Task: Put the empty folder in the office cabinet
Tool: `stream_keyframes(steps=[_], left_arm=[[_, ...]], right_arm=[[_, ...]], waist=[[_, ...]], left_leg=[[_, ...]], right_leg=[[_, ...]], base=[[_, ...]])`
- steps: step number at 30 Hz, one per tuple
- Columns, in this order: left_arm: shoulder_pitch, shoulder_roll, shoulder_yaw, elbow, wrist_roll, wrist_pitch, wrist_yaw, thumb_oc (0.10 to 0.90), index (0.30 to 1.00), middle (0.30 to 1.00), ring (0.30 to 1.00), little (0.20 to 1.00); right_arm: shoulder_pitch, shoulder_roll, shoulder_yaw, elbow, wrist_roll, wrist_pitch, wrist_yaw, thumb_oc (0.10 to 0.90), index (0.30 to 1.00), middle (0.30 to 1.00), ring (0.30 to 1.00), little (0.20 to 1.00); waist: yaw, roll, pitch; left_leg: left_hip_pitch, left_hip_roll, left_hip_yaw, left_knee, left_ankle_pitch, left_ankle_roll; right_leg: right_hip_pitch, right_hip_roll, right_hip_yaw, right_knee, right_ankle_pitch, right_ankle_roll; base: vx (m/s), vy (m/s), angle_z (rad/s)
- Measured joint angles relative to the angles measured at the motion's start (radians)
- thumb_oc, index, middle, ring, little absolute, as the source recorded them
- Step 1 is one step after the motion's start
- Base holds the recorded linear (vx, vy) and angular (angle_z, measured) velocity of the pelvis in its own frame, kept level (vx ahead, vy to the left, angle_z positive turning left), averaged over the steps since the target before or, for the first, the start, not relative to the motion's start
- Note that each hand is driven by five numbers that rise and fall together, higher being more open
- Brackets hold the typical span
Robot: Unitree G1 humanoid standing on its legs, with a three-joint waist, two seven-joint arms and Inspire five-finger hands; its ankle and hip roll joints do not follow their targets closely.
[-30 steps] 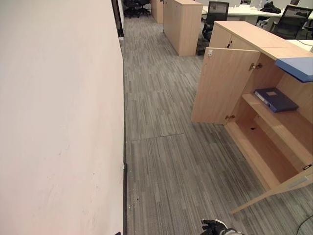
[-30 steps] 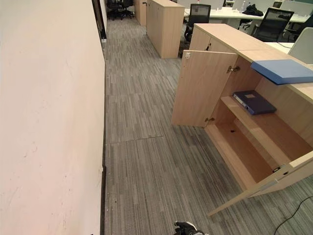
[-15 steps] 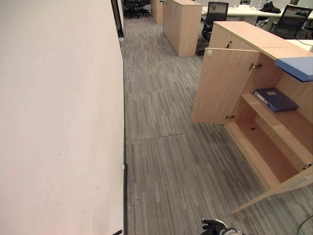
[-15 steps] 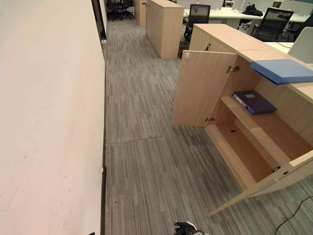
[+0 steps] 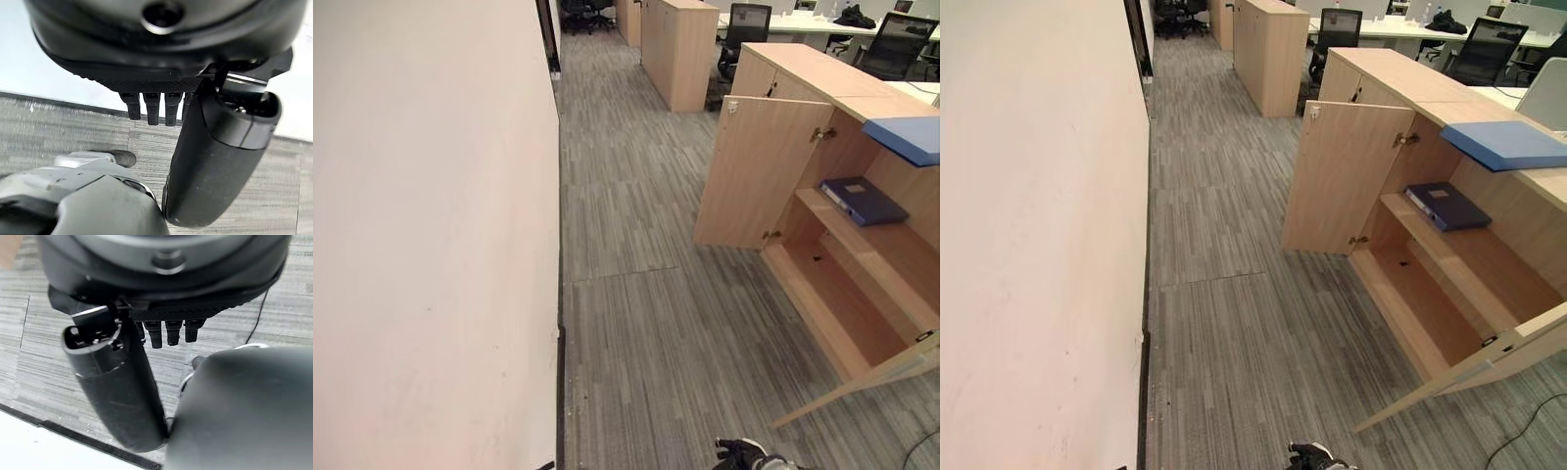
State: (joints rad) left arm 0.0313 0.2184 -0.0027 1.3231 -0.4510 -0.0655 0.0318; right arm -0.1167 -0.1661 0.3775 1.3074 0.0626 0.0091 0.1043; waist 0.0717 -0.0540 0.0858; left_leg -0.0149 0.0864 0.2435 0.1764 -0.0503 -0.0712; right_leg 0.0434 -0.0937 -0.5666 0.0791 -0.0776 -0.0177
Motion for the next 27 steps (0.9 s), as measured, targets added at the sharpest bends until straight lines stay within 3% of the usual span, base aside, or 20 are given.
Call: stream_keyframes(steps=[1,2,3,5,6,7,8,10,12,14,17,18,20,21,22,23,25,26,27], left_arm=[[-0.006,0.003,0.022,0.003,-0.03,0.0,0.0,0.8,0.9,0.9,0.9,0.9],[-0.021,0.001,0.072,0.001,-0.093,-0.003,0.001,0.8,0.9,0.9,0.9,0.9],[-0.018,-0.008,0.102,0.003,-0.154,-0.008,0.0,0.8,0.9,0.9,0.9,0.9],[-0.033,-0.019,0.119,0.008,-0.206,-0.001,0.003,0.8,0.9,0.9,0.9,0.9],[-0.034,-0.02,0.117,0.034,-0.215,0.007,0.006,0.8,0.9,0.9,0.9,0.9],[-0.038,-0.021,0.114,0.049,-0.215,0.01,0.007,0.8,0.9,0.9,0.9,0.9],[-0.039,-0.027,0.094,0.07,-0.213,0.023,0.008,0.8,0.9,0.9,0.9,0.9],[-0.032,-0.032,0.043,0.082,-0.2,0.033,0.008,0.8,0.9,0.9,0.9,0.9],[-0.032,-0.036,-0.008,0.083,-0.128,0.045,0.003,0.8,0.9,0.9,0.9,0.9],[-0.041,-0.035,-0.027,0.082,-0.073,0.042,0.001,0.8,0.9,0.9,0.9,0.9],[-0.014,-0.03,-0.018,0.089,-0.023,0.042,0.0,0.8,0.9,0.9,0.9,0.9],[-0.011,-0.031,0.007,0.096,-0.011,0.046,0.0,0.8,0.9,0.9,0.9,0.9],[-0.003,-0.029,0.027,0.101,-0.008,0.046,0.0,0.8,0.9,0.9,0.9,0.9],[0.011,-0.028,0.035,0.099,-0.004,0.043,-0.001,0.8,0.9,0.9,0.9,0.9],[0.017,-0.029,0.035,0.096,-0.004,0.043,-0.001,0.8,0.9,0.9,0.9,0.9],[0.023,-0.023,0.038,0.09,-0.004,0.043,0.0,0.8,0.9,0.9,0.9,0.9],[0.032,-0.025,0.044,0.09,-0.004,0.043,-0.001,0.8,0.9,0.9,0.9,0.9],[0.039,-0.024,0.04,0.086,-0.004,0.042,-0.001,0.8,0.9,0.9,0.9,0.9],[0.04,-0.018,0.025,0.078,-0.005,0.038,-0.002,0.8,0.9,0.9,0.9,0.9]], right_arm=[[-0.006,0.006,-0.003,0.005,0.012,0.002,0.0,0.8,0.9,0.9,0.9,0.9],[-0.013,0.016,-0.035,0.03,0.047,0.002,0.001,0.8,0.9,0.9,0.9,0.9],[-0.021,0.017,-0.041,0.044,0.084,0.006,-0.002,0.8,0.9,0.9,0.9,0.9],[-0.025,0.012,-0.056,0.068,0.138,0.013,-0.006,0.8,0.9,0.9,0.9,0.9],[-0.026,0.014,-0.056,0.076,0.162,0.02,-0.007,0.8,0.9,0.9,0.9,0.9],[-0.028,0.014,-0.056,0.079,0.18,0.021,-0.007,0.8,0.9,0.9,0.9,0.9],[-0.031,0.013,-0.054,0.081,0.197,0.02,-0.005,0.8,0.9,0.9,0.9,0.9],[-0.04,0.012,-0.056,0.089,0.204,0.021,-0.004,0.8,0.9,0.9,0.9,0.9],[-0.047,-0.002,-0.057,0.115,0.214,0.018,-0.002,0.8,0.9,0.9,0.9,0.9],[-0.047,-0.017,-0.071,0.121,0.214,0.018,-0.002,0.8,0.9,0.9,0.9,0.9],[-0.042,-0.022,-0.077,0.146,0.212,0.012,-0.003,0.8,0.9,0.9,0.9,0.9],[-0.033,-0.026,-0.081,0.155,0.21,0.005,-0.002,0.8,0.9,0.9,0.9,0.9],[0.001,-0.027,-0.099,0.184,0.19,0.012,0.001,0.8,0.9,0.9,0.9,0.9],[0.021,-0.032,-0.123,0.199,0.184,0.018,0.007,0.8,0.9,0.9,0.9,0.9],[0.036,-0.035,-0.126,0.203,0.184,0.019,0.006,0.8,0.9,0.9,0.9,0.9],[0.065,-0.028,-0.146,0.194,0.185,0.018,0.009,0.8,0.9,0.9,0.9,0.9],[0.082,-0.03,-0.154,0.177,0.184,0.015,0.012,0.8,0.9,0.9,0.9,0.9],[0.087,-0.03,-0.154,0.18,0.184,0.012,0.013,0.8,0.9,0.9,0.9,0.9],[0.076,-0.029,-0.153,0.177,0.175,0.015,0.018,0.8,0.9,0.9,0.9,0.9]], waist=[[0.013,-0.011,0.011],[0.034,-0.027,0.029],[0.068,-0.018,0.033],[0.08,0.001,0.053],[0.079,0.002,0.053],[0.077,-0.002,0.061],[0.073,-0.012,0.067],[0.079,-0.004,0.074],[0.083,0.033,0.082],[0.09,0.062,0.084],[0.105,0.061,0.056],[0.1,0.072,0.039],[0.101,0.067,-0.011],[0.1,0.047,-0.044],[0.094,0.052,-0.062],[0.091,0.018,-0.069],[0.085,0.002,-0.086],[0.079,-0.001,-0.094],[0.066,-0.017,-0.103]], left_leg=[[-0.028,0.016,0.0,0.069,0.001,-0.006],[-0.109,0.048,-0.001,0.26,0.002,-0.019],[-0.18,0.084,-0.019,0.419,0.034,-0.063],[-0.338,0.127,-0.12,0.666,0.122,-0.085],[-0.373,0.123,-0.128,0.657,0.113,-0.076],[-0.376,0.114,-0.132,0.604,0.11,-0.07],[-0.376,0.097,-0.123,0.427,0.118,-0.078],[-0.343,0.096,-0.108,0.194,0.134,-0.08],[-0.277,0.095,-0.109,-0.22,0.201,-0.112],[-0.296,0.107,-0.092,-0.269,0.234,-0.13],[-0.278,0.112,-0.046,-0.264,0.24,-0.121],[-0.26,0.113,-0.018,-0.264,0.255,-0.109],[-0.231,0.099,0.011,-0.264,0.27,-0.084],[-0.205,0.076,0.029,-0.266,0.278,-0.045],[-0.183,0.058,0.027,-0.269,0.288,-0.003],[-0.136,0.012,0.043,-0.269,0.284,0.087],[-0.067,-0.042,0.067,-0.269,0.219,0.14],[-0.055,-0.057,0.067,-0.269,0.204,0.15],[-0.016,-0.108,0.064,-0.269,0.162,0.163]], right_leg=[[0.001,0.007,0.006,0.001,-0.008,-0.006],[0.0,0.011,0.027,0.011,-0.021,-0.031],[0.008,0.042,0.04,0.003,-0.026,-0.047],[0.023,0.072,0.054,0.005,-0.019,-0.084],[0.026,0.077,0.065,0.003,-0.024,-0.083],[0.021,0.075,0.067,-0.002,-0.024,-0.084],[0.016,0.081,0.073,-0.023,-0.024,-0.081],[0.024,0.097,0.09,-0.051,-0.018,-0.072],[0.051,0.135,0.093,-0.105,-0.007,-0.068],[0.069,0.152,0.099,-0.11,-0.003,-0.076],[0.102,0.151,0.151,-0.118,-0.009,-0.07],[0.125,0.153,0.159,-0.139,-0.014,-0.052],[0.143,0.144,0.169,-0.149,-0.033,-0.021],[0.152,0.124,0.168,-0.135,-0.043,0.009],[0.164,0.109,0.165,-0.118,-0.056,0.03],[0.186,0.048,0.155,-0.068,-0.084,0.081],[0.171,-0.053,0.116,0.12,-0.1,0.106],[0.163,-0.08,0.099,0.167,-0.103,0.112],[0.114,-0.18,0.064,0.369,-0.117,0.132]], base=[[0.05,-0.313,-0.27],[0.01,-0.165,-0.47],[0.04,-0.19,-0.5],[0.15,0.026,-0.4],[0.18,0.097,-0.28],[0.31,0.196,-0.29],[0.38,0.214,-0.3],[0.38,0.223,-0.27],[0.41,0.246,-0.04],[0.35,0.229,0.01],[0.36,0.245,-0.38],[0.59,0.421,-0.44],[0.47,0.394,-0.18],[0.44,0.424,-0.06],[0.44,0.455,-0.03],[0.31,0.334,-0.07],[0.34,0.46,-0.01],[0.36,0.558,0.15],[0.22,0.378,0.22]])
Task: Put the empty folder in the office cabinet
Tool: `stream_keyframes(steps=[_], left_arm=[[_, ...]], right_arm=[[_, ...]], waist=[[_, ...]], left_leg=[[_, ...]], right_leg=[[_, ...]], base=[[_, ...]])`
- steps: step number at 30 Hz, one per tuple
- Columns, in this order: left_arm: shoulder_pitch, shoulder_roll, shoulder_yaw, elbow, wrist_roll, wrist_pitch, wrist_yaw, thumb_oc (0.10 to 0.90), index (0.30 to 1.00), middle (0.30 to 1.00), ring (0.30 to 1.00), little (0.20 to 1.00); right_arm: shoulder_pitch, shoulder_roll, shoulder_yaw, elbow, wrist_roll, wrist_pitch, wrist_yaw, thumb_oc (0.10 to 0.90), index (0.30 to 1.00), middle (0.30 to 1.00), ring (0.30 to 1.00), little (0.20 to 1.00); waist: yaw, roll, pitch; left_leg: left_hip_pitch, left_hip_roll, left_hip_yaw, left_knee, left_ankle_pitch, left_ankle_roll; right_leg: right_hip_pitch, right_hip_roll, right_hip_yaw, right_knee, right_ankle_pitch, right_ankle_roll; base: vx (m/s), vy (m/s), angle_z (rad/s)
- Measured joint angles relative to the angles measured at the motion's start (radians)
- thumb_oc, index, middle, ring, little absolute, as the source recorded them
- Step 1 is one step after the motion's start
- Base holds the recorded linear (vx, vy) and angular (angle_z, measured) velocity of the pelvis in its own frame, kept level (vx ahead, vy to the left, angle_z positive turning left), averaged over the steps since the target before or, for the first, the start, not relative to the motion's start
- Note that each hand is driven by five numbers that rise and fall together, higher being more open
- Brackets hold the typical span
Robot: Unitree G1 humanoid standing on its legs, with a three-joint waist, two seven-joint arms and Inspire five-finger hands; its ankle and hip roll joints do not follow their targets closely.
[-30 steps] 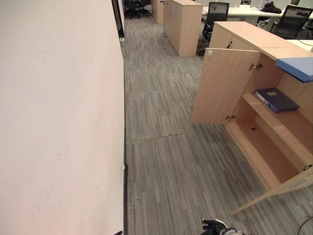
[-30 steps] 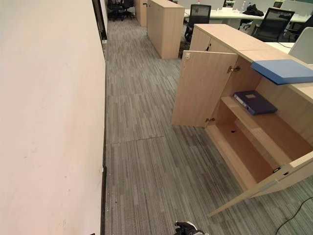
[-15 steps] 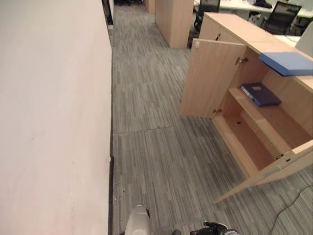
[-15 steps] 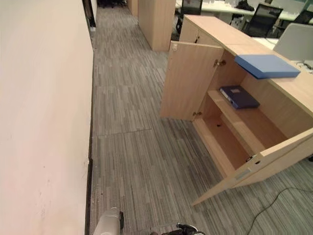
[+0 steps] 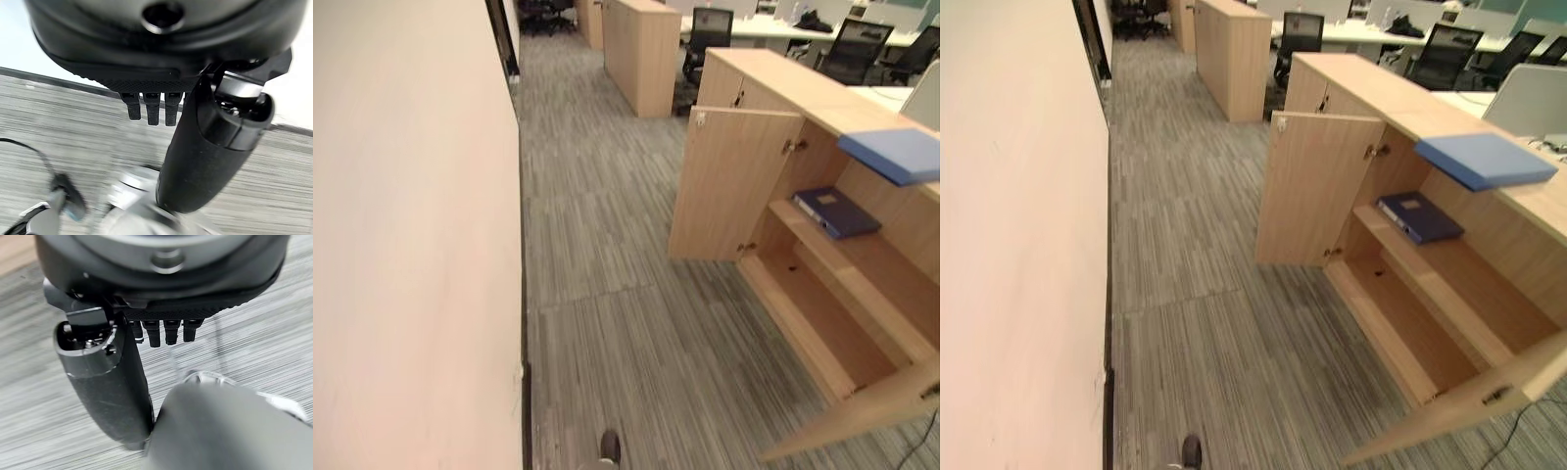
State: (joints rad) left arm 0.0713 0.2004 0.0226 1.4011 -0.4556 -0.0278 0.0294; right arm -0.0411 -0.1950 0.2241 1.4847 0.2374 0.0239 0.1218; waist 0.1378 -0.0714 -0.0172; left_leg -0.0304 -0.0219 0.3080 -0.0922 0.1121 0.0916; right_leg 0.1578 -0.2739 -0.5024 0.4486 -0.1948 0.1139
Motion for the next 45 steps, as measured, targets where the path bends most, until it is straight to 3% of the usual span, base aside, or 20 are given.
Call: stream_keyframes(steps=[2,3,5,6,9,12,13,16,20,23,24,27,29,30,31,35,38,40,43,45], left_arm=[[-0.005,0.015,-0.018,0.0,0.009,0.002,-0.007,0.8,0.9,0.9,0.9,0.9],[-0.015,0.022,-0.029,0.0,0.011,-0.001,-0.017,0.8,0.9,0.9,0.9,0.9],[-0.035,0.022,-0.089,-0.004,0.021,-0.001,-0.021,0.8,0.9,0.9,0.9,0.9],[-0.048,0.01,-0.116,-0.022,0.03,-0.003,-0.02,0.8,0.9,0.9,0.9,0.9],[-0.053,0.004,-0.117,-0.021,0.03,-0.003,-0.02,0.8,0.9,0.9,0.9,0.9],[-0.057,0.014,-0.116,-0.035,0.03,-0.006,-0.018,0.8,0.9,0.9,0.9,0.9],[-0.049,0.015,-0.114,-0.03,0.031,-0.005,-0.018,0.8,0.9,0.9,0.9,0.9],[-0.033,0.011,-0.096,0.009,0.031,0.014,-0.019,0.8,0.9,0.9,0.9,0.9],[-0.022,0.019,-0.037,0.012,0.039,0.016,-0.018,0.8,0.9,0.9,0.9,0.9],[-0.007,0.02,-0.005,0.013,0.04,0.021,-0.018,0.8,0.9,0.9,0.9,0.9],[0.002,0.016,0.008,0.011,0.046,0.02,-0.017,0.8,0.9,0.9,0.9,0.9],[0.004,0.001,0.022,0.025,0.068,0.021,-0.021,0.8,0.9,0.9,0.9,0.9],[-0.017,0.01,0.019,0.044,0.074,0.023,-0.018,0.8,0.9,0.9,0.9,0.9],[-0.019,0.023,0.018,0.05,0.079,0.023,-0.018,0.8,0.9,0.9,0.9,0.9],[-0.028,0.024,0.015,0.047,0.079,0.022,-0.018,0.8,0.9,0.9,0.9,0.9],[-0.065,0.022,-0.013,0.022,0.069,0.022,-0.01,0.8,0.9,0.9,0.9,0.9],[-0.078,0.019,-0.062,-0.035,0.068,-0.003,0.007,0.8,0.9,0.9,0.9,0.9],[-0.114,-0.001,-0.101,-0.086,0.056,-0.006,0.012,0.8,0.9,0.9,0.9,0.9],[-0.126,-0.001,-0.13,-0.14,0.047,-0.016,0.01,0.8,0.9,0.9,0.9,0.9],[-0.14,0.001,-0.139,-0.159,0.047,-0.035,0.007,0.8,0.9,0.9,0.9,0.9]], right_arm=[[0.001,-0.004,0.001,-0.04,-0.002,0.001,0.001,0.8,0.9,0.9,0.9,0.9],[-0.005,-0.004,0.005,-0.056,-0.01,0.004,0.002,0.8,0.9,0.9,0.9,0.9],[-0.013,-0.012,0.016,-0.067,-0.04,0.0,-0.009,0.8,0.9,0.9,0.9,0.9],[-0.033,-0.02,0.008,-0.072,-0.033,0.004,-0.004,0.8,0.9,0.9,0.9,0.9],[-0.068,-0.043,-0.024,-0.114,0.087,-0.007,-0.01,0.8,0.9,0.9,0.9,0.9],[-0.109,-0.033,-0.047,-0.115,0.202,-0.002,-0.01,0.8,0.9,0.9,0.9,0.9],[-0.131,-0.007,-0.054,-0.12,0.28,0.003,-0.007,0.8,0.9,0.9,0.9,0.9],[-0.134,0.057,-0.113,-0.157,0.433,0.003,0.014,0.8,0.9,0.9,0.9,0.9],[-0.133,0.068,-0.206,-0.141,0.567,0.008,0.01,0.8,0.9,0.9,0.9,0.9],[-0.127,0.052,-0.239,-0.13,0.592,0.009,0.01,0.8,0.9,0.9,0.9,0.9],[-0.118,0.043,-0.237,-0.123,0.591,0.013,0.009,0.8,0.9,0.9,0.9,0.9],[-0.118,-0.013,-0.238,-0.098,0.588,0.023,0.011,0.8,0.9,0.9,0.9,0.9],[-0.115,-0.029,-0.238,-0.063,0.565,0.025,0.018,0.8,0.9,0.9,0.9,0.9],[-0.099,-0.038,-0.236,-0.052,0.54,0.029,0.013,0.8,0.9,0.9,0.9,0.9],[-0.086,-0.045,-0.236,-0.038,0.522,0.026,0.01,0.8,0.9,0.9,0.9,0.9],[-0.016,-0.053,-0.198,-0.008,0.467,0.026,0.008,0.8,0.9,0.9,0.9,0.9],[0.011,-0.034,-0.112,0.01,0.39,0.029,0.0,0.8,0.9,0.9,0.9,0.9],[-0.006,-0.027,-0.07,0.007,0.337,0.029,-0.001,0.8,0.9,0.9,0.9,0.9],[-0.012,0.004,-0.04,-0.016,0.303,0.028,-0.002,0.8,0.9,0.9,0.9,0.9],[-0.019,0.002,-0.002,-0.036,0.273,0.024,-0.002,0.8,0.9,0.9,0.9,0.9]], waist=[[-0.026,-0.019,-0.015],[-0.024,-0.024,-0.019],[-0.04,0.007,-0.018],[-0.036,0.043,-0.017],[-0.08,0.116,0.014],[-0.077,0.103,0.047],[-0.079,0.093,0.06],[-0.083,0.055,0.086],[-0.083,0.046,0.095],[-0.083,0.045,0.095],[-0.082,0.052,0.094],[-0.094,0.115,0.079],[-0.124,0.122,0.078],[-0.133,0.111,0.071],[-0.135,0.107,0.068],[-0.164,0.07,0.052],[-0.148,0.035,0.035],[-0.142,0.027,0.036],[-0.123,-0.016,0.043],[-0.105,-0.029,0.049]], left_leg=[[0.051,-0.075,-0.027,0.005,-0.037,0.038],[0.078,-0.11,-0.043,0.005,-0.072,0.074],[0.124,-0.137,-0.076,0.006,-0.088,0.093],[0.138,-0.132,-0.109,0.006,-0.119,0.11],[0.166,-0.083,-0.145,0.007,-0.108,0.085],[0.189,-0.075,-0.146,0.007,-0.126,0.05],[0.193,-0.064,-0.142,0.006,-0.138,0.029],[0.218,-0.066,-0.121,0.006,-0.164,-0.007],[0.26,-0.067,-0.118,0.005,-0.216,-0.035],[0.305,-0.059,-0.097,0.006,-0.245,-0.042],[0.328,-0.044,-0.087,0.005,-0.264,-0.057],[0.37,0.066,-0.063,0.007,-0.304,-0.141],[0.384,0.115,-0.062,0.006,-0.297,-0.168],[0.402,0.144,-0.036,0.008,-0.273,-0.205],[0.409,0.164,-0.026,0.029,-0.268,-0.215],[0.356,0.254,-0.021,0.293,-0.245,-0.261],[0.205,0.338,-0.039,0.708,-0.193,-0.288],[0.071,0.372,-0.031,0.944,-0.159,-0.258],[-0.04,0.326,-0.004,0.879,-0.268,-0.205],[-0.161,0.293,-0.015,0.701,-0.27,-0.204]], right_leg=[[-0.073,-0.153,0.004,0.286,0.038,0.013],[-0.108,-0.201,0.035,0.38,0.122,0.046],[-0.136,-0.27,0.033,0.494,0.177,0.051],[-0.192,-0.256,0.044,0.502,0.151,0.054],[-0.24,-0.152,0.016,0.326,0.043,0.038],[-0.307,-0.116,-0.023,0.182,0.041,0.04],[-0.322,-0.075,-0.063,0.026,0.06,0.052],[-0.338,-0.02,-0.098,-0.249,0.177,0.062],[-0.344,-0.006,-0.146,-0.461,0.307,0.104],[-0.339,-0.024,-0.199,-0.461,0.33,0.087],[-0.329,-0.019,-0.212,-0.439,0.361,0.051],[-0.322,0.052,-0.269,-0.354,0.354,-0.017],[-0.329,0.101,-0.25,-0.321,0.3,-0.077],[-0.325,0.133,-0.237,-0.293,0.26,-0.135],[-0.321,0.155,-0.229,-0.284,0.236,-0.153],[-0.244,0.232,-0.207,-0.293,0.144,-0.158],[-0.175,0.301,-0.145,-0.365,0.144,-0.244],[-0.137,0.345,-0.073,-0.406,0.129,-0.277],[-0.085,0.341,0.005,-0.456,0.134,-0.276],[-0.066,0.335,0.04,-0.486,0.139,-0.252]], base=[[0.39,0.531,0.5],[0.32,0.35,0.63],[0.29,0.118,0.57],[0.23,0.011,0.42],[0.1,-0.058,0.56],[0.2,-0.135,0.19],[0.22,-0.131,-0.18],[0.23,-0.122,-0.29],[0.33,-0.131,-0.09],[0.37,-0.106,-0.19],[0.43,-0.104,-0.27],[0.53,-0.176,-0.23],[0.45,-0.178,-0.03],[0.41,-0.191,-0.22],[0.44,-0.246,-0.36],[0.43,-0.364,-0.32],[0.32,-0.243,-0.7],[0.27,-0.069,-0.9],[0.15,0.053,-0.74],[0.19,0.143,-0.6]])
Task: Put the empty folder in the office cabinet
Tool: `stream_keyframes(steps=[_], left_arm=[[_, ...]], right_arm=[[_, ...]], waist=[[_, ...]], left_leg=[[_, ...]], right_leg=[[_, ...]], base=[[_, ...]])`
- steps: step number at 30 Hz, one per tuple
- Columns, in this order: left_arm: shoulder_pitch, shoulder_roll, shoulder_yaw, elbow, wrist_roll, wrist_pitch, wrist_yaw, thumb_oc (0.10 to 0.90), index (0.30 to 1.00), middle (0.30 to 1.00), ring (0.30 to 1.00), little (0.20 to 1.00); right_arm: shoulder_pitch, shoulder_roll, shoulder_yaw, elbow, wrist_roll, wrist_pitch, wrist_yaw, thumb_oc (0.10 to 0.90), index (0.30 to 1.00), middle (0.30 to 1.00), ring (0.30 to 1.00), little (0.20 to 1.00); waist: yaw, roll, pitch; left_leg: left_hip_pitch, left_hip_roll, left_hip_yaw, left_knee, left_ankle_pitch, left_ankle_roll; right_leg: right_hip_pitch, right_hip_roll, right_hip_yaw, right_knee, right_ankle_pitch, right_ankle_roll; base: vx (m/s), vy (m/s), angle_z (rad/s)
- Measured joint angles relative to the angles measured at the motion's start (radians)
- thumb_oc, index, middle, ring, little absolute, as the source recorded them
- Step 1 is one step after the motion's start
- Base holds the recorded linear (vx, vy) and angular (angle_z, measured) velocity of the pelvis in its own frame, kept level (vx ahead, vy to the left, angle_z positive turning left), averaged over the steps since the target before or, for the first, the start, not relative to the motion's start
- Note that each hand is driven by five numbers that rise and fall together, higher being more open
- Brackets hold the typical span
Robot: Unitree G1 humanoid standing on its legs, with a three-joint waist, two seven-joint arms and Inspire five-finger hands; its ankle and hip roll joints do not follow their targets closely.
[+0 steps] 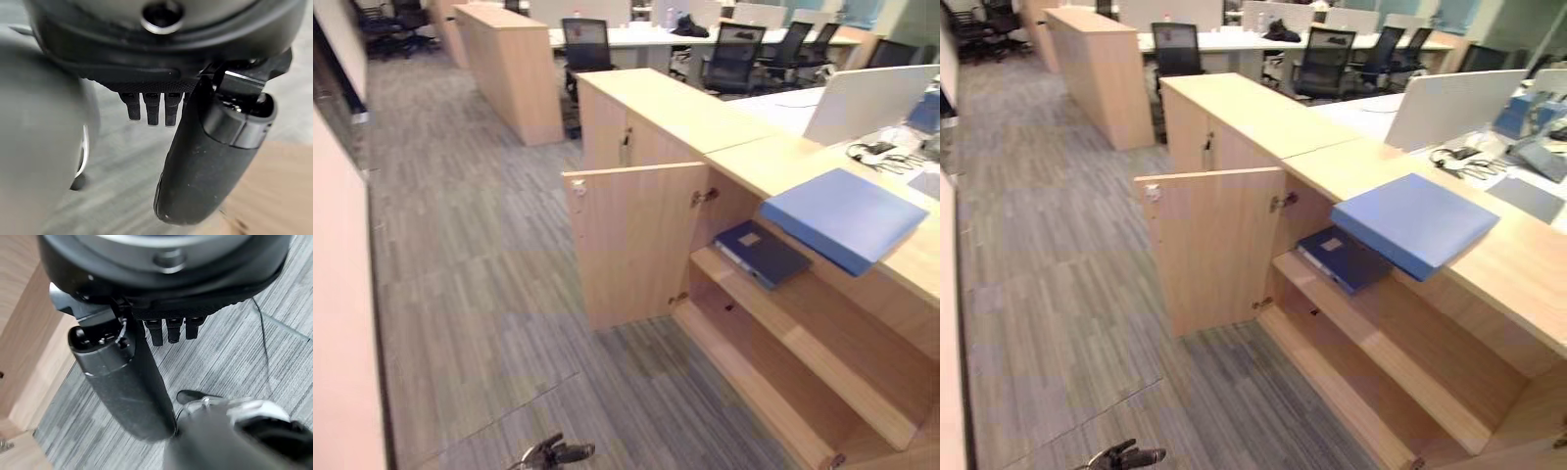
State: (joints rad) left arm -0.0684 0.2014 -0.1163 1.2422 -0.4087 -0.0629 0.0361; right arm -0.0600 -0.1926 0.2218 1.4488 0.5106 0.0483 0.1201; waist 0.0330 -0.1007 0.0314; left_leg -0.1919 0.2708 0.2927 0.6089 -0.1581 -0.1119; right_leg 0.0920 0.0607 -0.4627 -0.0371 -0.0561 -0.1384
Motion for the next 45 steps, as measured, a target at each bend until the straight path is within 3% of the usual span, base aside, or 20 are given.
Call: stream_keyframes(steps=[1,3,6,7,10,12,13,14,15,17,20,21,23,27,30,36,40,41,42,45], left_arm=[[-0.004,0.0,0.006,-0.003,-0.002,-0.009,-0.001,0.8,0.9,0.9,0.9,0.9],[-0.008,-0.002,0.009,0.014,0.0,-0.009,0.002,0.8,0.9,0.9,0.9,0.9],[-0.005,-0.009,0.083,0.081,-0.012,0.004,0.015,0.8,0.9,0.9,0.9,0.9],[-0.009,-0.007,0.084,0.085,-0.009,0.0,0.027,0.8,0.9,0.9,0.9,0.9],[-0.015,-0.018,0.115,0.076,-0.018,-0.014,0.05,0.8,0.9,0.9,0.9,0.9],[-0.02,-0.029,0.131,0.071,-0.021,-0.023,0.071,0.8,0.9,0.9,0.9,0.9],[-0.014,-0.029,0.136,0.071,-0.022,-0.024,0.074,0.8,0.9,0.9,0.9,0.9],[-0.004,-0.022,0.136,0.06,-0.021,-0.026,0.087,0.8,0.9,0.9,0.9,0.9],[0.01,0.01,0.139,0.058,-0.018,-0.023,0.096,0.8,0.9,0.9,0.9,0.9],[-0.028,0.023,0.106,0.055,-0.017,-0.013,0.107,0.8,0.9,0.9,0.9,0.9],[-0.036,0.027,0.067,0.033,-0.015,-0.009,0.106,0.8,0.9,0.9,0.9,0.9],[-0.018,0.03,0.055,0.03,-0.007,-0.009,0.106,0.8,0.9,0.9,0.9,0.9],[-0.022,0.051,0.016,0.005,0.015,-0.009,0.109,0.8,0.9,0.9,0.9,0.9],[-0.004,0.07,-0.018,-0.034,0.063,-0.009,0.104,0.8,0.9,0.9,0.9,0.9],[0.027,0.061,-0.037,-0.022,0.08,-0.007,0.102,0.8,0.9,0.9,0.9,0.9],[0.089,0.05,-0.082,0.011,0.124,0.001,0.059,0.8,0.9,0.9,0.9,0.9],[0.119,0.05,-0.093,0.027,0.146,0.021,0.038,0.8,0.9,0.9,0.9,0.9],[0.134,0.053,-0.089,0.029,0.15,0.021,0.038,0.8,0.9,0.9,0.9,0.9],[0.153,0.053,-0.075,0.035,0.15,0.021,0.038,0.8,0.9,0.9,0.9,0.9],[0.166,0.05,-0.036,0.055,0.149,0.033,0.038,0.8,0.9,0.9,0.9,0.9]], right_arm=[[-0.01,-0.001,0.005,0.0,-0.002,0.002,0.002,0.8,0.9,0.9,0.9,0.9],[-0.02,-0.004,0.014,-0.017,-0.022,-0.001,0.001,0.8,0.9,0.9,0.9,0.9],[-0.016,0.001,0.02,-0.013,-0.044,-0.003,0.003,0.8,0.9,0.9,0.9,0.9],[-0.019,0.002,0.017,0.002,-0.051,-0.004,0.002,0.8,0.9,0.9,0.9,0.9],[-0.029,-0.01,0.009,0.018,-0.079,-0.006,0.001,0.8,0.9,0.9,0.9,0.9],[-0.033,-0.005,-0.003,0.023,-0.079,-0.006,-0.008,0.8,0.9,0.9,0.9,0.9],[-0.03,-0.005,-0.004,0.027,-0.079,-0.006,-0.008,0.8,0.9,0.9,0.9,0.9],[-0.032,0.012,-0.006,0.034,-0.079,-0.016,-0.008,0.8,0.9,0.9,0.9,0.9],[-0.049,0.042,-0.006,0.042,-0.079,-0.028,-0.008,0.8,0.9,0.9,0.9,0.9],[-0.056,0.062,-0.022,0.04,-0.079,-0.037,-0.008,0.8,0.9,0.9,0.9,0.9],[-0.058,0.072,-0.031,0.035,-0.079,-0.028,-0.008,0.8,0.9,0.9,0.9,0.9],[-0.061,0.08,-0.031,0.029,-0.078,-0.032,-0.002,0.8,0.9,0.9,0.9,0.9],[-0.051,0.081,-0.016,-0.025,-0.079,-0.03,-0.003,0.8,0.9,0.9,0.9,0.9],[-0.046,0.072,0.002,-0.055,-0.08,-0.028,-0.012,0.8,0.9,0.9,0.9,0.9],[-0.024,0.069,0.007,-0.075,-0.108,-0.029,-0.011,0.8,0.9,0.9,0.9,0.9],[-0.011,0.068,0.01,-0.071,-0.116,-0.025,-0.01,0.8,0.9,0.9,0.9,0.9],[-0.024,0.044,0.009,-0.077,-0.115,-0.033,-0.011,0.8,0.9,0.9,0.9,0.9],[-0.017,0.041,0.008,-0.08,-0.116,-0.036,-0.011,0.8,0.9,0.9,0.9,0.9],[-0.021,0.041,0.004,-0.094,-0.115,-0.035,-0.009,0.8,0.9,0.9,0.9,0.9],[-0.02,0.051,0.004,-0.156,-0.115,-0.039,0.004,0.8,0.9,0.9,0.9,0.9]], waist=[[0.0,0.003,0.006],[0.002,0.024,0.023],[0.012,0.04,0.05],[0.027,0.044,0.052],[0.085,0.05,0.091],[0.12,0.052,0.097],[0.125,0.055,0.097],[0.14,0.031,0.104],[0.139,-0.02,0.104],[0.13,-0.042,0.106],[0.135,-0.023,0.111],[0.134,-0.003,0.108],[0.129,0.0,0.091],[0.103,0.007,0.067],[0.09,0.01,0.023],[0.08,0.022,-0.02],[0.08,0.046,-0.019],[0.084,0.048,-0.017],[0.088,0.05,-0.017],[0.074,0.059,-0.008]], left_leg=[[-0.009,-0.015,0.005,-0.102,0.016,0.0],[-0.048,-0.043,-0.054,-0.307,0.1,-0.03],[-0.053,-0.084,-0.138,-0.587,0.261,-0.037],[-0.044,-0.088,-0.153,-0.652,0.287,-0.038],[-0.063,-0.087,-0.192,-0.695,0.333,-0.031],[-0.012,-0.094,-0.291,-0.695,0.337,-0.038],[0.002,-0.092,-0.301,-0.694,0.333,-0.035],[0.037,-0.116,-0.298,-0.691,0.4,-0.004],[0.066,-0.162,-0.308,-0.691,0.394,0.025],[0.091,-0.201,-0.275,-0.69,0.366,0.069],[0.146,-0.236,-0.21,-0.69,0.321,0.111],[0.174,-0.244,-0.166,-0.69,0.306,0.122],[0.183,-0.269,-0.133,-0.695,0.277,0.143],[0.2,-0.318,-0.104,-0.695,0.254,0.176],[0.216,-0.339,-0.091,-0.695,0.236,0.2],[0.249,-0.364,-0.077,-0.696,0.21,0.213],[0.265,-0.361,-0.04,-0.695,0.199,0.224],[0.282,-0.357,-0.008,-0.696,0.194,0.215],[0.283,-0.354,0.042,-0.696,0.188,0.2],[0.271,-0.325,0.116,-0.694,0.182,0.181]], right_leg=[[0.006,-0.003,0.002,-0.005,0.003,0.009],[0.033,-0.001,0.024,-0.017,-0.002,0.019],[0.102,0.0,0.046,-0.047,-0.016,0.061],[0.107,0.001,0.056,-0.047,-0.019,0.066],[0.153,-0.006,0.08,-0.048,-0.043,0.095],[0.19,-0.021,0.129,-0.048,-0.07,0.131],[0.198,-0.023,0.137,-0.047,-0.074,0.143],[0.213,-0.058,0.161,-0.037,-0.075,0.162],[0.216,-0.103,0.163,-0.023,-0.071,0.168],[0.213,-0.16,0.127,0.002,-0.034,0.184],[0.194,-0.226,0.126,0.081,-0.013,0.196],[0.183,-0.259,0.135,0.129,-0.018,0.211],[0.153,-0.295,0.128,0.159,-0.005,0.22],[0.134,-0.355,0.14,0.195,-0.002,0.265],[0.125,-0.386,0.152,0.228,-0.001,0.274],[0.115,-0.427,0.153,0.296,0.007,0.317],[0.016,-0.473,0.154,0.462,0.018,0.323],[0.005,-0.492,0.138,0.492,0.017,0.329],[-0.021,-0.527,0.071,0.498,0.016,0.334],[-0.056,-0.523,-0.057,0.301,0.022,0.351]], base=[[0.22,0.116,-0.39],[0.22,0.117,-0.35],[0.29,0.172,-0.18],[0.17,0.103,-0.08],[0.27,0.151,-0.17],[0.31,0.279,-0.39],[0.16,0.202,-0.87],[0.35,0.287,-1.0],[0.37,0.341,-0.92],[0.35,0.356,-0.41],[0.27,0.364,-0.58],[0.22,0.296,-0.72],[0.21,0.288,-0.61],[0.2,0.239,-0.24],[0.13,0.138,-0.15],[0.07,0.08,-0.06],[0.07,0.01,-0.3],[0.06,-0.233,-0.7],[0.0,-0.224,-1.06],[0.04,-0.303,-1.02]])
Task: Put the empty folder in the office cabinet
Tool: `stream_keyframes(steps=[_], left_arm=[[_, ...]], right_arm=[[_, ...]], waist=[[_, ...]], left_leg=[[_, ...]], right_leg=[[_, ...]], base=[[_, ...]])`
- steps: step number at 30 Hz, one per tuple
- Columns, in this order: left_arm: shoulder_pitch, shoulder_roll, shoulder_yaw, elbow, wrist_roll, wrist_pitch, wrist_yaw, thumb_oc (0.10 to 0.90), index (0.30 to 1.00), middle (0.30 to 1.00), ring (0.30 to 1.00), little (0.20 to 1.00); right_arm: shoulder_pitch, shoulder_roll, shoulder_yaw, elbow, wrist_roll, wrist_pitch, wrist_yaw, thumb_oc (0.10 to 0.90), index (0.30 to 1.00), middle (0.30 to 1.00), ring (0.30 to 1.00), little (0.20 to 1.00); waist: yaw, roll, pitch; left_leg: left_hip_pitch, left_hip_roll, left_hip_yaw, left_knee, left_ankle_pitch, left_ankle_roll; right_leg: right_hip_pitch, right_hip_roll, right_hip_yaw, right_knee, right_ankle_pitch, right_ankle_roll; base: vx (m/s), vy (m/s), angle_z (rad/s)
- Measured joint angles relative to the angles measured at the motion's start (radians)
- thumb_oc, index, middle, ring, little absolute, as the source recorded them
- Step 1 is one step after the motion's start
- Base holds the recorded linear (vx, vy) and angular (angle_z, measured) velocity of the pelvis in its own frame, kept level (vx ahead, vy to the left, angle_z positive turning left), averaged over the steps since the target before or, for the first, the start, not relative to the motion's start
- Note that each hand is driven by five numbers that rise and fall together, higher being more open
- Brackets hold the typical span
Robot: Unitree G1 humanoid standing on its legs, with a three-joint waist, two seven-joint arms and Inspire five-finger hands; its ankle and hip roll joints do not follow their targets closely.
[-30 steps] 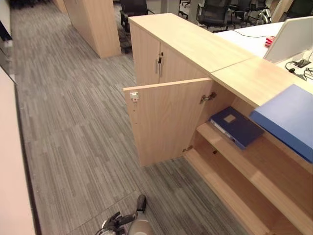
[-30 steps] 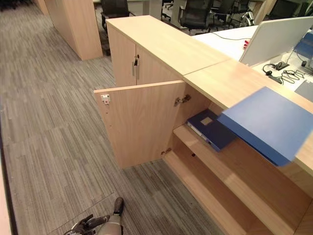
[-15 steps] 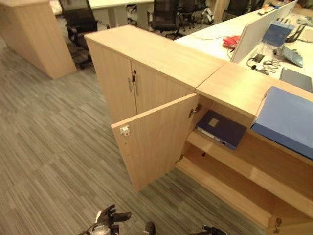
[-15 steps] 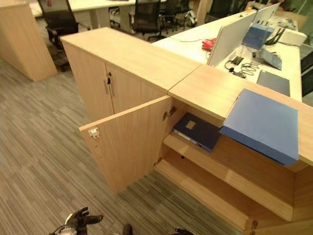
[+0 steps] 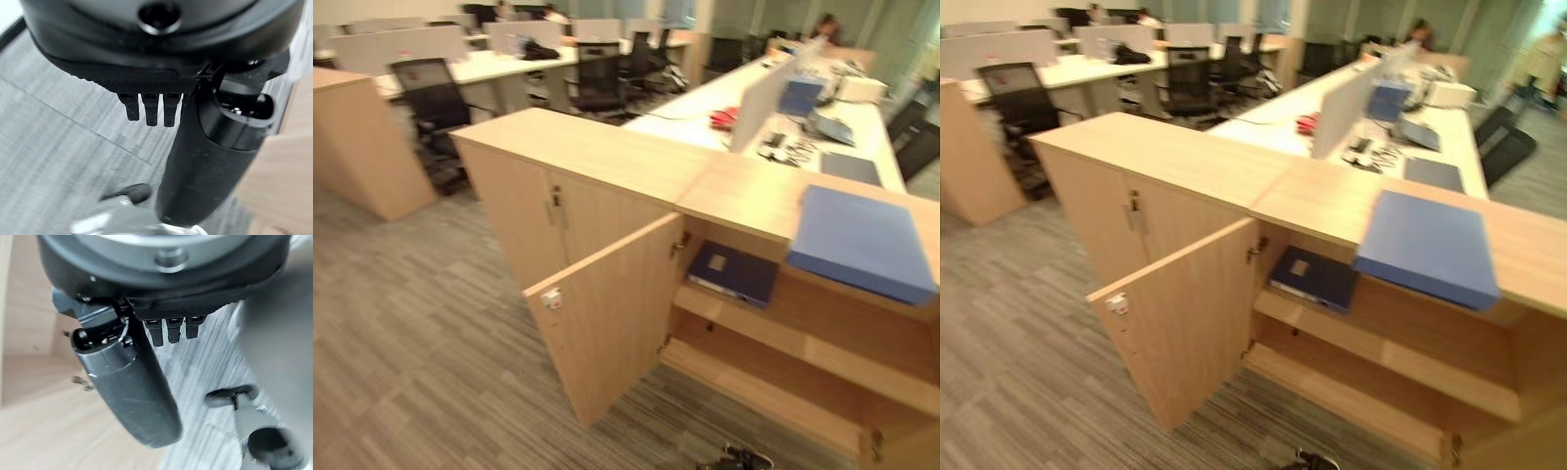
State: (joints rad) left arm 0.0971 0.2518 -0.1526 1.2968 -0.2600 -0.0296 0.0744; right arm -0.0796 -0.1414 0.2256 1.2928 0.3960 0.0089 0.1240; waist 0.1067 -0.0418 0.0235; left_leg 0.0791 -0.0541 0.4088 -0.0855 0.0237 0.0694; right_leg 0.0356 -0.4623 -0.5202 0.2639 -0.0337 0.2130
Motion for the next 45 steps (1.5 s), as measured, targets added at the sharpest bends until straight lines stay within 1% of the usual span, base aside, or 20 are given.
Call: stream_keyframes(steps=[4,7,10,12,14,17,18,21,24,26,27,28,29,30,31,32,36,38,42,45], left_arm=[[-0.032,-0.003,0.049,0.0,-0.014,-0.005,0.004,0.8,0.9,0.9,0.9,0.9],[-0.06,-0.003,0.067,-0.012,-0.03,-0.023,0.011,0.8,0.9,0.9,0.9,0.9],[-0.073,-0.016,0.022,-0.037,-0.029,-0.033,0.007,0.8,0.9,0.9,0.9,0.9],[-0.072,-0.016,0.011,-0.04,-0.03,-0.042,0.008,0.8,0.9,0.9,0.9,0.9],[-0.079,-0.023,0.006,-0.042,-0.033,-0.039,0.005,0.8,0.9,0.9,0.9,0.9],[-0.097,-0.04,0.007,-0.041,-0.052,-0.032,0.001,0.8,0.9,0.9,0.9,0.9],[-0.113,-0.039,-0.002,-0.036,-0.051,-0.023,-0.011,0.8,0.9,0.9,0.9,0.9],[-0.137,-0.042,-0.028,-0.031,-0.051,-0.011,-0.015,0.8,0.9,0.9,0.9,0.9],[-0.135,-0.053,-0.041,-0.037,-0.053,-0.011,-0.024,0.8,0.9,0.9,0.9,0.9],[-0.134,-0.074,-0.065,-0.062,-0.091,-0.005,-0.058,0.8,0.9,0.9,0.9,0.9],[-0.127,-0.075,-0.085,-0.089,-0.099,-0.001,-0.076,0.8,0.9,0.9,0.9,0.9],[-0.125,-0.074,-0.101,-0.107,-0.099,-0.001,-0.093,0.8,0.9,0.9,0.9,0.9],[-0.109,-0.072,-0.127,-0.172,-0.114,0.009,-0.113,0.8,0.9,0.9,0.9,0.9],[-0.095,-0.063,-0.138,-0.215,-0.126,0.009,-0.126,0.8,0.9,0.9,0.9,0.9],[-0.081,-0.039,-0.147,-0.293,-0.147,0.012,-0.139,0.8,0.9,0.9,0.9,0.9],[-0.081,-0.017,-0.145,-0.347,-0.173,0.009,-0.152,0.8,0.9,0.9,0.9,0.9],[-0.067,0.012,-0.115,-0.499,-0.211,0.011,-0.169,0.8,0.9,0.9,0.9,0.9],[-0.033,0.052,-0.113,-0.675,-0.214,0.031,-0.167,0.8,0.9,0.9,0.9,0.9],[0.007,0.187,-0.079,-0.994,-0.202,0.07,-0.171,0.8,0.9,0.9,0.9,0.9],[0.006,0.239,-0.005,-1.203,-0.176,0.033,-0.187,0.8,0.9,0.9,0.9,0.9]], right_arm=[[-0.006,-0.002,-0.006,0.003,0.013,-0.006,0.001,0.8,0.9,0.9,0.9,0.9],[-0.019,0.005,-0.027,0.022,0.047,-0.018,0.015,0.8,0.9,0.9,0.9,0.9],[-0.023,0.004,-0.031,0.052,0.048,-0.02,0.019,0.8,0.9,0.9,0.9,0.9],[-0.032,-0.002,-0.018,0.061,0.036,-0.01,0.019,0.8,0.9,0.9,0.9,0.9],[-0.033,-0.033,0.002,0.065,0.024,-0.003,0.014,0.8,0.9,0.9,0.9,0.9],[0.01,-0.066,0.019,0.07,-0.008,0.006,-0.003,0.8,0.9,0.9,0.9,0.9],[0.024,-0.077,0.028,0.068,-0.014,0.008,-0.007,0.8,0.9,0.9,0.9,0.9],[0.018,-0.08,0.033,0.046,-0.034,0.005,-0.013,0.8,0.9,0.9,0.9,0.9],[0.022,-0.082,0.037,0.047,-0.041,0.005,-0.014,0.8,0.9,0.9,0.9,0.9],[0.033,-0.094,0.054,0.047,-0.043,0.007,-0.014,0.8,0.9,0.9,0.9,0.9],[0.03,-0.1,0.067,0.048,-0.047,0.012,-0.014,0.8,0.9,0.9,0.9,0.9],[0.031,-0.106,0.077,0.048,-0.057,0.011,-0.013,0.8,0.9,0.9,0.9,0.9],[0.017,-0.111,0.076,0.04,-0.077,0.012,-0.012,0.8,0.9,0.9,0.9,0.9],[0.008,-0.108,0.076,0.04,-0.08,0.013,-0.012,0.8,0.9,0.9,0.9,0.9],[-0.003,-0.089,0.079,0.038,-0.08,0.012,-0.011,0.8,0.9,0.9,0.9,0.9],[-0.011,-0.069,0.079,0.037,-0.08,0.012,-0.005,0.8,0.9,0.9,0.9,0.9],[-0.006,-0.05,0.074,0.034,-0.079,0.013,0.008,0.8,0.9,0.9,0.9,0.9],[0.0,-0.062,0.065,-0.007,-0.079,0.011,0.007,0.8,0.9,0.9,0.9,0.9],[0.001,-0.048,0.054,-0.03,-0.081,0.015,0.01,0.8,0.9,0.9,0.9,0.9],[0.003,-0.044,0.055,-0.029,-0.082,0.017,0.005,0.8,0.9,0.9,0.9,0.9]], waist=[[-0.016,-0.012,0.019],[-0.021,-0.038,0.042],[-0.023,-0.022,0.039],[-0.021,-0.014,0.035],[-0.024,0.022,0.03],[-0.033,0.039,0.029],[-0.052,0.036,0.028],[-0.073,0.031,0.028],[-0.074,0.038,0.019],[-0.076,0.045,0.019],[-0.067,0.042,0.021],[-0.06,0.042,0.021],[-0.049,0.048,0.022],[-0.047,0.049,0.023],[-0.042,0.037,0.037],[-0.025,0.0,0.059],[-0.022,-0.016,0.07],[-0.021,0.025,0.089],[-0.018,0.039,0.092],[-0.015,0.043,0.09]], left_leg=[[-0.011,0.03,0.03,-0.001,0.008,-0.027],[-0.008,0.063,-0.005,-0.001,0.028,-0.071],[-0.01,0.146,-0.083,0.0,0.037,-0.13],[-0.029,0.224,-0.113,0.001,0.04,-0.174],[-0.045,0.305,-0.124,0.009,0.065,-0.19],[-0.064,0.367,-0.123,0.038,0.113,-0.2],[-0.095,0.383,-0.07,0.064,0.138,-0.207],[-0.103,0.386,0.008,0.068,0.2,-0.175],[-0.095,0.386,-0.02,0.084,0.217,-0.202],[-0.124,0.363,-0.104,0.168,0.172,-0.235],[-0.129,0.321,-0.152,0.176,0.109,-0.24],[-0.123,0.284,-0.169,0.155,0.098,-0.231],[-0.126,0.2,-0.24,0.121,0.069,-0.213],[-0.117,0.18,-0.268,0.097,0.066,-0.185],[-0.114,0.175,-0.337,0.114,0.065,-0.184],[-0.119,0.163,-0.36,0.146,0.064,-0.186],[-0.074,0.161,-0.356,0.085,0.054,-0.188],[-0.025,0.175,-0.33,0.008,0.034,-0.163],[-0.013,0.161,-0.305,0.005,0.031,-0.15],[-0.001,0.157,-0.305,0.006,0.031,-0.146]], right_leg=[[-0.041,0.027,0.031,-0.224,0.091,0.064],[-0.039,0.043,0.021,-0.25,0.127,0.032],[-0.042,0.118,-0.001,-0.191,0.12,0.015],[-0.047,0.196,-0.022,-0.187,0.08,-0.05],[-0.043,0.283,-0.045,-0.197,0.059,-0.101],[-0.024,0.344,-0.08,-0.207,0.038,-0.158],[-0.017,0.357,-0.111,-0.223,0.032,-0.168],[0.005,0.382,-0.127,-0.27,0.026,-0.188],[0.03,0.385,-0.121,-0.303,0.027,-0.187],[0.065,0.377,-0.116,-0.322,0.044,-0.205],[0.066,0.359,-0.099,-0.326,0.048,-0.202],[0.059,0.348,-0.082,-0.323,0.054,-0.197],[0.041,0.344,-0.038,-0.32,0.055,-0.194],[0.024,0.344,-0.017,-0.308,0.052,-0.196],[0.008,0.344,0.002,-0.297,0.051,-0.185],[0.013,0.332,0.022,-0.302,0.064,-0.179],[0.042,0.339,0.035,-0.349,0.093,-0.161],[0.041,0.351,0.048,-0.354,0.099,-0.149],[0.044,0.339,0.066,-0.358,0.114,-0.141],[0.054,0.335,0.072,-0.358,0.119,-0.139]], base=[[0.23,-0.456,-0.32],[0.22,-0.374,0.32],[0.21,-0.464,0.6],[0.14,-0.36,0.19],[0.11,-0.34,-0.08],[0.06,-0.267,0.19],[0.09,-0.222,0.43],[0.08,-0.141,0.21],[0.08,-0.062,-0.01],[0.06,-0.017,0.01],[0.01,0.003,-0.35],[-0.01,0.009,-0.68],[-0.02,0.025,-0.79],[0.0,0.05,-0.74],[0.05,0.063,-0.66],[0.08,0.064,-0.58],[0.08,0.06,-0.12],[0.06,0.094,-0.16],[0.06,0.059,-0.18],[0.05,0.021,-0.04]])
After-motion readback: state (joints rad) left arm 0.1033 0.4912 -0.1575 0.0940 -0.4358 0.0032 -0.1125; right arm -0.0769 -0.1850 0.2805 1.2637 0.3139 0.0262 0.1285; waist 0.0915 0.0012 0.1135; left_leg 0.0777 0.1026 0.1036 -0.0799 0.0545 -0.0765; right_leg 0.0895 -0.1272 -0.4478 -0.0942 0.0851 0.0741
